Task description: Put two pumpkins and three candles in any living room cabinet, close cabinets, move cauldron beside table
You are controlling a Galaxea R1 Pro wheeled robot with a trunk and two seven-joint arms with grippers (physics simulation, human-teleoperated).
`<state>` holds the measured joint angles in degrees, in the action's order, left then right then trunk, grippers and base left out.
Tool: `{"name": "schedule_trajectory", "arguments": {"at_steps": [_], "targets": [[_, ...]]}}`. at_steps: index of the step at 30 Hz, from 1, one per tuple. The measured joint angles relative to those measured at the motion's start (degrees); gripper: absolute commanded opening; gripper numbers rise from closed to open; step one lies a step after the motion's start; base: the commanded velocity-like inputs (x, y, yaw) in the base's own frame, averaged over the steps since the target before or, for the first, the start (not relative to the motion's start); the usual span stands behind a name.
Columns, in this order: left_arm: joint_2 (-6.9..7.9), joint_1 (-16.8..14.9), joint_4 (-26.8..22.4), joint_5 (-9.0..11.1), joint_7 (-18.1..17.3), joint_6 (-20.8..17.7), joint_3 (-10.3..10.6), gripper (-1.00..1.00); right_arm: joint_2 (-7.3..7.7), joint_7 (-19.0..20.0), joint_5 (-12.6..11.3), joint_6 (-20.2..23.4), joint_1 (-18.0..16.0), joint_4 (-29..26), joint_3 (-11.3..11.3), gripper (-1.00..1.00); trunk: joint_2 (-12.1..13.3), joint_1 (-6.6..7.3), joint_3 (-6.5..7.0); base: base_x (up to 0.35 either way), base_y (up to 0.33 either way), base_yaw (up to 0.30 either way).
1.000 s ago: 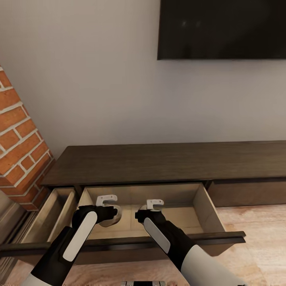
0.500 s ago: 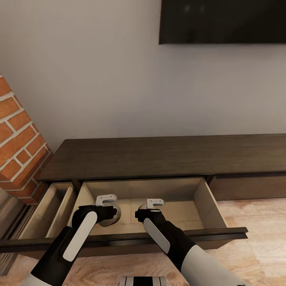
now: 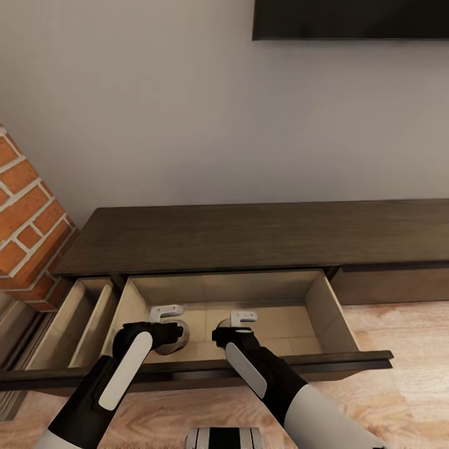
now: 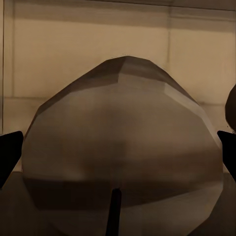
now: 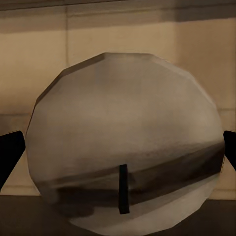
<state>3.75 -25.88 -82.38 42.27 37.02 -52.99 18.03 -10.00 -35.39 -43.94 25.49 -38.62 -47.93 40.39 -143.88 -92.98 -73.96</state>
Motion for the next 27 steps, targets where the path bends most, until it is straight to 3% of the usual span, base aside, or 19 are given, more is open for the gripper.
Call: {"name": "schedule_trajectory", "arguments": {"at_steps": [5,27], "targets": [[0.03,0.0,-0.06,0.06,0.0,0.09,-0.18,-1.0,0.0,-0.01,-0.11,-0.98,0.0,0.01,0.0,-1.0,-0.07,-0.13,-1.11,0.0,0.0,0.0],[0.07,-0.01,0.0,-0.01,-0.18,2.21,-0.3,-1.0,0.03,0.0,-0.05,-3.27,0.0,0.1,1.18,-1.0,-0.07,-0.12,-1.11,0.016,0.0,0.0]]}}
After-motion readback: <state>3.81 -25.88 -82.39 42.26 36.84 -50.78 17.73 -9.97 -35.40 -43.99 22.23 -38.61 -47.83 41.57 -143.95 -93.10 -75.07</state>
